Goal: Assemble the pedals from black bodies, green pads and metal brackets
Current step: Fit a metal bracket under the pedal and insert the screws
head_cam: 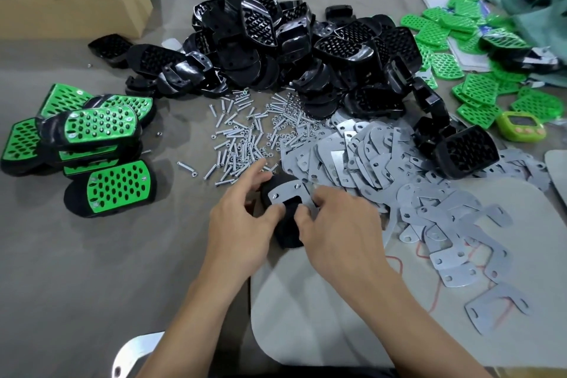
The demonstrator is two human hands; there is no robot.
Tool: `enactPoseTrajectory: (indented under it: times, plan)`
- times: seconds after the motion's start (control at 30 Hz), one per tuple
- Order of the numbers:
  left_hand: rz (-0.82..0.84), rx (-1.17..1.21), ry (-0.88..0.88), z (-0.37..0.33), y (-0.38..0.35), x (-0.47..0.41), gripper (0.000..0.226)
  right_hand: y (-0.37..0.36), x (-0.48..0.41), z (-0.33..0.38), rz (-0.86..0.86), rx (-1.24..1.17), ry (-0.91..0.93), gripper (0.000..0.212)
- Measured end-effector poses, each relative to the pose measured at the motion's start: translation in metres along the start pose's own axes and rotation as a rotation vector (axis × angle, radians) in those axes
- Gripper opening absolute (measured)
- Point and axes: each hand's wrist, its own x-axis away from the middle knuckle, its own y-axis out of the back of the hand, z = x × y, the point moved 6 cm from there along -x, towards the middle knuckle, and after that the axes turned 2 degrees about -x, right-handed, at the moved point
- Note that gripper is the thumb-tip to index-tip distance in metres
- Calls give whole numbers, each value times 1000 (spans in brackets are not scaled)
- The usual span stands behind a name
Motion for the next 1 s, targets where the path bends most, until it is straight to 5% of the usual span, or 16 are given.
enactPoseTrajectory:
  times: [0.37,0.53,0.63,0.83,1.0]
  plan:
    - [-2,3,3,-3,-9,-1,64,1,0,-12,41,-230,-14,35]
    - [-48,-5,5,3,-10,-2,62,43,-36,-28,-67,-217,4,11]
    - [-59,45,32,7,-12,-3,62,54,-61,-29,-68,-108,50,28]
    - [-43,83,49,9,-13,-4,60,40,-108,-10,214,37,196,55]
    - [-39,90,50,8,-12,-4,59,33,-117,-7,373,185,242,42]
